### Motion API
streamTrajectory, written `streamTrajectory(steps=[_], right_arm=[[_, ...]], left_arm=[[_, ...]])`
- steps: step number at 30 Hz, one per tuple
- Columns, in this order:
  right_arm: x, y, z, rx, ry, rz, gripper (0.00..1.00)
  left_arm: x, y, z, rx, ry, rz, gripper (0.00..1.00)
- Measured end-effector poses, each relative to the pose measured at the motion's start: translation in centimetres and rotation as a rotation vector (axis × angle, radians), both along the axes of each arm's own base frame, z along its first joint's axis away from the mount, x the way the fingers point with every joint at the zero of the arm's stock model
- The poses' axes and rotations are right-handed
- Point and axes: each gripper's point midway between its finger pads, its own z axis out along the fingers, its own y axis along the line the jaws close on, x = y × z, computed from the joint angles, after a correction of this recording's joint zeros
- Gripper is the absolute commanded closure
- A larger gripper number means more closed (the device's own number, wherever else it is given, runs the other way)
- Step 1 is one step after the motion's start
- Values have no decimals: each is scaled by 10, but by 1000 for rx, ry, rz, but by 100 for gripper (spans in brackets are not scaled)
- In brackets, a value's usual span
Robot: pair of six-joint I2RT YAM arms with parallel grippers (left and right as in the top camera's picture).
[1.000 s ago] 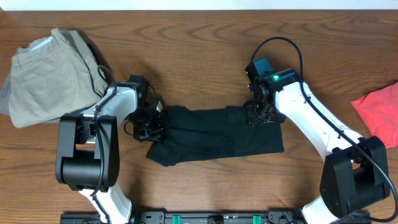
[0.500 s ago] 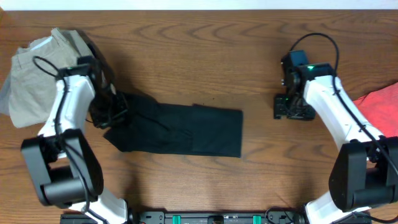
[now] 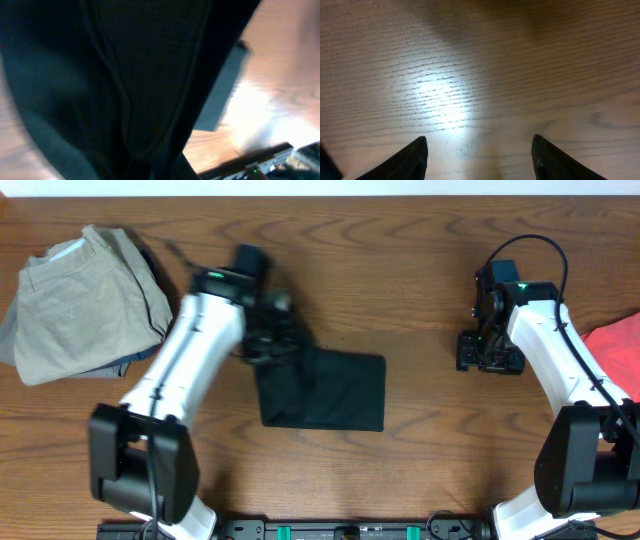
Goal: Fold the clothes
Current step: 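Fold the shirt's left end rightward over the stack with the left gripper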
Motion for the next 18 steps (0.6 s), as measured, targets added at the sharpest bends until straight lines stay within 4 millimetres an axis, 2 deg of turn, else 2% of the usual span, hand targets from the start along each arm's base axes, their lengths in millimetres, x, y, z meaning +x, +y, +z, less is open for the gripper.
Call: streamTrajectory(steps=[1, 5, 7, 10, 12, 13, 16, 18], right_arm=[[0, 0, 0, 0, 1, 3, 35], [-1, 0, 0, 3, 3, 9, 35], [-1, 1, 0, 7, 5, 14, 35], [-1, 2, 0, 11, 7, 18, 35], [-1, 2, 0, 13, 7, 21, 35], [-1, 3, 0, 17, 8, 25, 35], [-1, 5, -1, 30, 9, 29, 34], [-1, 6, -1, 35, 9, 31, 33]], left_arm=[[-4, -22, 0, -14, -16, -29, 94], [-21, -84, -2, -59, -55, -119, 93], [-32, -99, -7, -41, -48, -141, 93], [-44, -108, -19, 11, -33, -152, 93], [-47, -110, -26, 32, -24, -154, 90], [-47, -110, -30, 45, -21, -152, 87], [-45, -110, -36, 59, -18, -140, 64], [-40, -113, -35, 48, -34, -131, 61]])
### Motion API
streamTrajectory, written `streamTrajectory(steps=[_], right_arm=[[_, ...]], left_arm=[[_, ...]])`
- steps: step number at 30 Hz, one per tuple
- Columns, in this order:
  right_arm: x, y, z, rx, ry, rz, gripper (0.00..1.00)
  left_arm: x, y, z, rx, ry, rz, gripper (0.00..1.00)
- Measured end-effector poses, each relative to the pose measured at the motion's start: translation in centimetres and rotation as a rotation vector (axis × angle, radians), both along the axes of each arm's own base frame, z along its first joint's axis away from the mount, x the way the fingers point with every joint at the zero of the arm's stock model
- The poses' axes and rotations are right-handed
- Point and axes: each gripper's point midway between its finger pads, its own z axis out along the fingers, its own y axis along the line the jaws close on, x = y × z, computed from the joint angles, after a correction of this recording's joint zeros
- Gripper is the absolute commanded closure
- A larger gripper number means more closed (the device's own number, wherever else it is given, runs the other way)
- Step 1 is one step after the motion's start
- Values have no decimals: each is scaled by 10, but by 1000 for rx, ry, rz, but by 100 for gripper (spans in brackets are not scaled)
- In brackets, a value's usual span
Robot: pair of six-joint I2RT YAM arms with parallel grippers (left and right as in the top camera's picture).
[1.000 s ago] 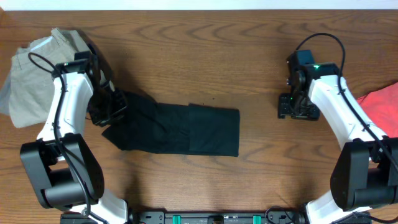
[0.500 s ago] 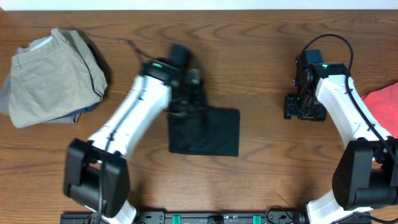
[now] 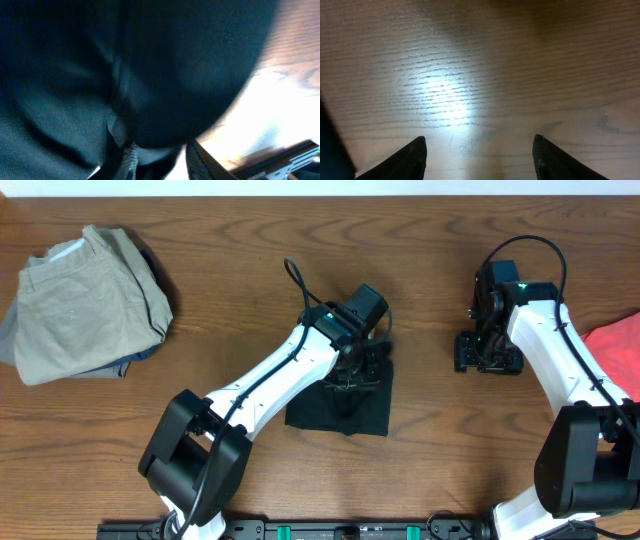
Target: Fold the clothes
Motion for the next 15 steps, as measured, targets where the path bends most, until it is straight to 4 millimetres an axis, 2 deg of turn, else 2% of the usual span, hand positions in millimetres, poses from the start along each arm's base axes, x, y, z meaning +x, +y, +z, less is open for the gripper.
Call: streamTrajectory(steps=[4, 6, 8, 10, 15], right_arm=[[0, 0, 0, 2, 0, 1, 30], [0, 2, 0, 13, 1, 9, 30], [-1, 10, 0, 61, 6, 44, 30], [-1, 24, 0, 142, 9, 94, 31], [-5, 82, 13, 486, -16, 276, 39]], left_arm=[[6, -16, 8, -91, -31, -51, 62], [8, -15, 13, -116, -28, -73, 61], [16, -5, 20, -120, -36, -61, 62], [32, 15, 33, -114, -69, -14, 61], [85, 94, 70, -59, -218, 185, 61]])
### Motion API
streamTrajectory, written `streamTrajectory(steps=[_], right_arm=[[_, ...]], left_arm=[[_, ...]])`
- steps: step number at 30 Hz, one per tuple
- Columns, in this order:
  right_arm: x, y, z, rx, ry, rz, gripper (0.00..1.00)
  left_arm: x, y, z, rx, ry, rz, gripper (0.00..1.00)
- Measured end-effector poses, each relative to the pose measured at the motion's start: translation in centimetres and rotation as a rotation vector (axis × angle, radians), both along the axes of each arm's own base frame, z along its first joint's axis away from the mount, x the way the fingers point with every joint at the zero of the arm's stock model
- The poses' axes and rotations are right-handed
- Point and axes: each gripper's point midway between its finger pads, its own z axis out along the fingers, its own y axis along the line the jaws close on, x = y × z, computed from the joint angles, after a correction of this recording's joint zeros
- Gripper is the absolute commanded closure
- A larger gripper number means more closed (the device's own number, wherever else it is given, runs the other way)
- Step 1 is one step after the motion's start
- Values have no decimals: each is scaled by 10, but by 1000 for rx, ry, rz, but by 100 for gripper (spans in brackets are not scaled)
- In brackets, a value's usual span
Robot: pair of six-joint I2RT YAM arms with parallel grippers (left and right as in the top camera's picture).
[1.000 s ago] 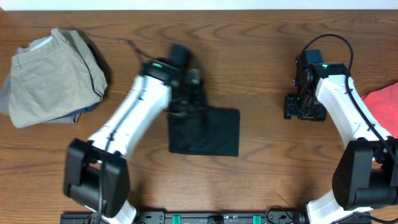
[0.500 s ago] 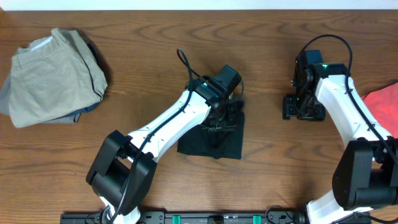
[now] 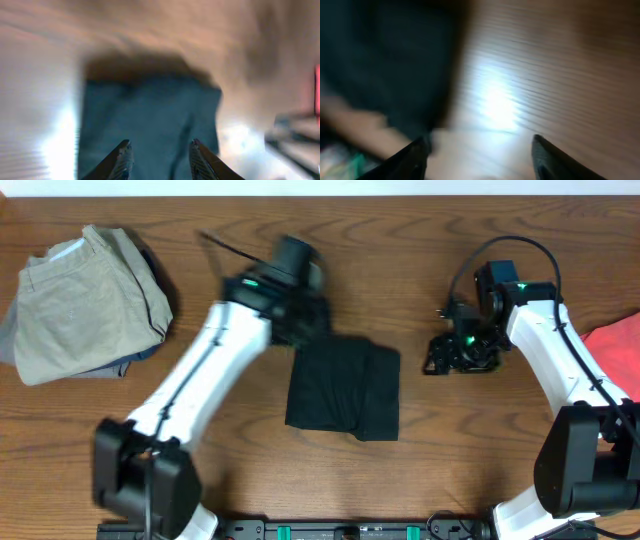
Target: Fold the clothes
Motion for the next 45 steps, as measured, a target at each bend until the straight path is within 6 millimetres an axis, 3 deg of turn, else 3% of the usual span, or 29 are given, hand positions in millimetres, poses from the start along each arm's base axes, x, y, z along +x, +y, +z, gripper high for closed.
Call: streamTrajectory(steps=[2, 5, 12, 18, 26, 30, 33, 35, 39, 45], right_arm=[[-2, 22, 9, 124, -19, 63, 40], [-7, 50, 19, 238, -45, 151, 41], [-33, 107, 17, 346, -67, 340, 42], [-46, 132, -4, 377, -101, 414, 41], [-60, 128, -46, 351, -106, 391, 40], [-54, 117, -68, 264, -132, 330, 43], [-43, 115, -70, 212, -166, 279, 42], [-34, 112, -70, 180, -192, 250, 35], [-33, 109, -66, 162, -176, 228, 27], [-46, 82, -50, 137, -65, 207, 25]], left_arm=[[14, 25, 3, 24, -24, 60, 61], [17, 41, -10, 63, 5, 76, 60], [6, 38, -62, 144, 142, -3, 61], [-3, 28, -92, 183, 202, -71, 60], [-5, 40, -134, 299, 266, -79, 60], [-5, 45, -151, 335, 293, -66, 60], [-3, 47, -151, 348, 285, -52, 60], [-1, 48, -151, 352, 280, -43, 60], [2, 54, -150, 347, 279, -21, 57], [13, 95, -127, 378, 255, 77, 56]])
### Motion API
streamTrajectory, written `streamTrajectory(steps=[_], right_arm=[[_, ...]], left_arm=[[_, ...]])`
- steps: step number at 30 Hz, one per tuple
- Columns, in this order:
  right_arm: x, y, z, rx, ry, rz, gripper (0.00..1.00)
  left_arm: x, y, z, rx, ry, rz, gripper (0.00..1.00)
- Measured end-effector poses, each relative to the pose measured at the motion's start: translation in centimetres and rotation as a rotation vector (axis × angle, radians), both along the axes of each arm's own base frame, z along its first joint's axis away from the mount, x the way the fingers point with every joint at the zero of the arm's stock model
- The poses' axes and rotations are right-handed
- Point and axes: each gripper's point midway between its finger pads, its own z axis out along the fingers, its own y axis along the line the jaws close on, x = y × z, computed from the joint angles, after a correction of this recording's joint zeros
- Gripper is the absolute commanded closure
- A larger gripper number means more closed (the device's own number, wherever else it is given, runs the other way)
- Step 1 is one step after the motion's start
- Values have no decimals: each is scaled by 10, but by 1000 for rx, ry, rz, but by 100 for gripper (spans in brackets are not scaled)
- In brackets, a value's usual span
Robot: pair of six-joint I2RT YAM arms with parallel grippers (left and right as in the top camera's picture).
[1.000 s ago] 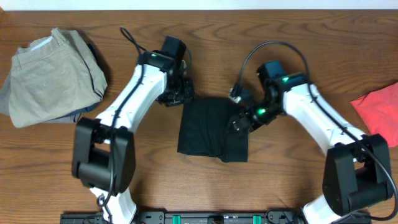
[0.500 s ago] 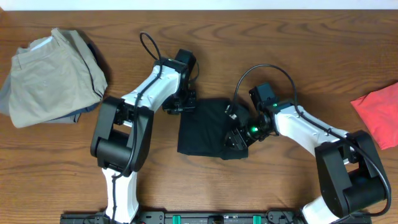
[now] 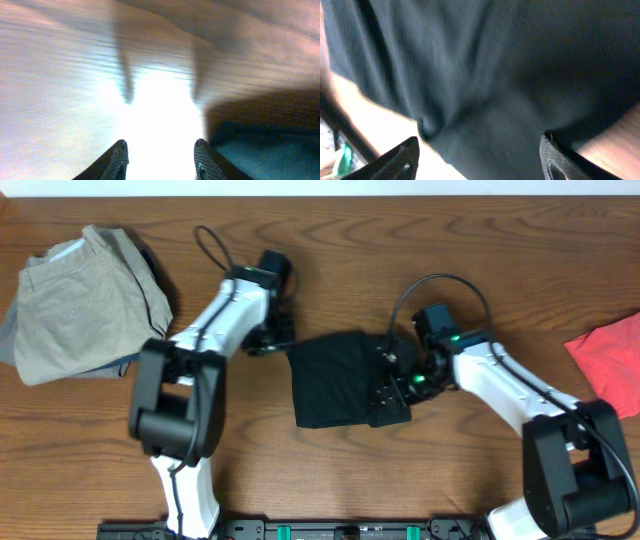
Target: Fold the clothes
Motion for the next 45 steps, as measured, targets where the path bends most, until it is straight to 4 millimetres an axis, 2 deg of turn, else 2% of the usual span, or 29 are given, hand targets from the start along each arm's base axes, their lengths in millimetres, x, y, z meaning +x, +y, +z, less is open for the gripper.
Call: streamTrajectory(steps=[1, 4, 7, 9, 12, 17, 21, 23, 24, 25, 27, 28, 29, 30, 31, 36, 38, 40, 42, 45], right_arm=[[0, -5, 6, -2, 4, -4, 22], [18, -17, 31, 5, -68, -26, 12], [44, -35, 57, -4, -183, -69, 11], [51, -47, 60, -17, -200, -104, 11], [51, -57, 49, -38, -172, -122, 11], [40, -53, 7, -36, -75, -103, 11], [34, -35, -21, 8, -11, -67, 11], [37, -18, -20, 68, -24, -39, 13], [37, -6, -19, 103, -26, -18, 16], [36, 2, -19, 131, -25, -2, 25], [33, 24, -22, 189, -14, 39, 51], [32, 31, -24, 205, -5, 50, 59], [29, 37, -28, 213, 9, 57, 71], [26, 42, -31, 224, 30, 55, 92], [23, 47, -34, 225, 51, 51, 99], [24, 45, -37, 195, 105, -28, 99], [29, 40, -36, 177, 108, -60, 99], [44, 20, -33, 124, 81, -123, 99], [63, -7, -27, 63, 36, -199, 99], [99, -70, -1, -46, -70, -366, 99]], left_arm=[[1, 8, 10, 7, -17, 15, 55], [0, 17, 38, 9, -65, 31, 55], [-2, 16, 64, -2, -120, 28, 55], [-4, 15, 75, -8, -143, 25, 55], [-5, 16, 79, -9, -147, 24, 54], [-6, 16, 78, -5, -143, 24, 54], [-7, 17, 78, -3, -138, 24, 54], [-7, 17, 78, -3, -138, 24, 54], [-8, 17, 78, -3, -137, 24, 54], [-8, 17, 78, -3, -137, 24, 54], [-8, 17, 78, -3, -137, 24, 54], [-8, 17, 78, -3, -137, 24, 54], [-8, 17, 78, -3, -137, 24, 54], [-8, 17, 78, -3, -137, 24, 54], [-8, 17, 78, -3, -135, 24, 54], [-13, 18, 77, 3, -115, 24, 54], [-15, 18, 77, 5, -107, 24, 54], [-16, 19, 77, 6, -103, 24, 54], [-16, 19, 77, 7, -101, 24, 54], [-16, 19, 77, 7, -101, 24, 54]])
